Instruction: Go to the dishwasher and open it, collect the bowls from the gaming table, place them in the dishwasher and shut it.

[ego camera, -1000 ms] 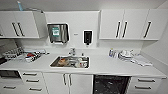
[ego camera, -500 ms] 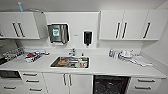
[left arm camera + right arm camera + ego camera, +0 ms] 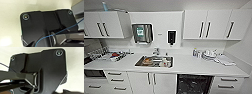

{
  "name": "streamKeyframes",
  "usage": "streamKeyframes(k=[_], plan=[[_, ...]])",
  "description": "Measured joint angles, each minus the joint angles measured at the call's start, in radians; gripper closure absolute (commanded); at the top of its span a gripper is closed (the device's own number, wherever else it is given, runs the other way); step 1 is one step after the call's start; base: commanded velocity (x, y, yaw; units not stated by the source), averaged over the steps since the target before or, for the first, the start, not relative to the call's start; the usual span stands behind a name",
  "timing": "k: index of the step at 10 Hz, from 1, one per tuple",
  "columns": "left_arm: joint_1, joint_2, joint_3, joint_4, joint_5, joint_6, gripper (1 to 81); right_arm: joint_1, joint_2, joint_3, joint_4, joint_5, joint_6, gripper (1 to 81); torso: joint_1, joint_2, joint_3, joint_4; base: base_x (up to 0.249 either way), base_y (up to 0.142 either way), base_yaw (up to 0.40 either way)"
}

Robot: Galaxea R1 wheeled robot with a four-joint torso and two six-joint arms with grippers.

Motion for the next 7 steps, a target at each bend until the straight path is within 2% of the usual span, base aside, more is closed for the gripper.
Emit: streamKeyframes(k=[2, 7], plan=[[-0.001, 0.0, 0.0, 0.0, -0.004, 0.0, 1.0, 0.003, 0.0, 0.0, 0.0, 0.002, 0.0, 1.0, -0.005, 0.004, 0.053, 0.0, 0.0, 0.0, 0.0], [0.007, 0.008, -0.001, 0.0, 0.004, 0.0, 1.0, -0.001, 0.0, 0.0, 0.0, -0.001, 0.0, 1.0, -0.007, 0.004, 0.064, 0.0, 0.0, 0.0, 0.0]])
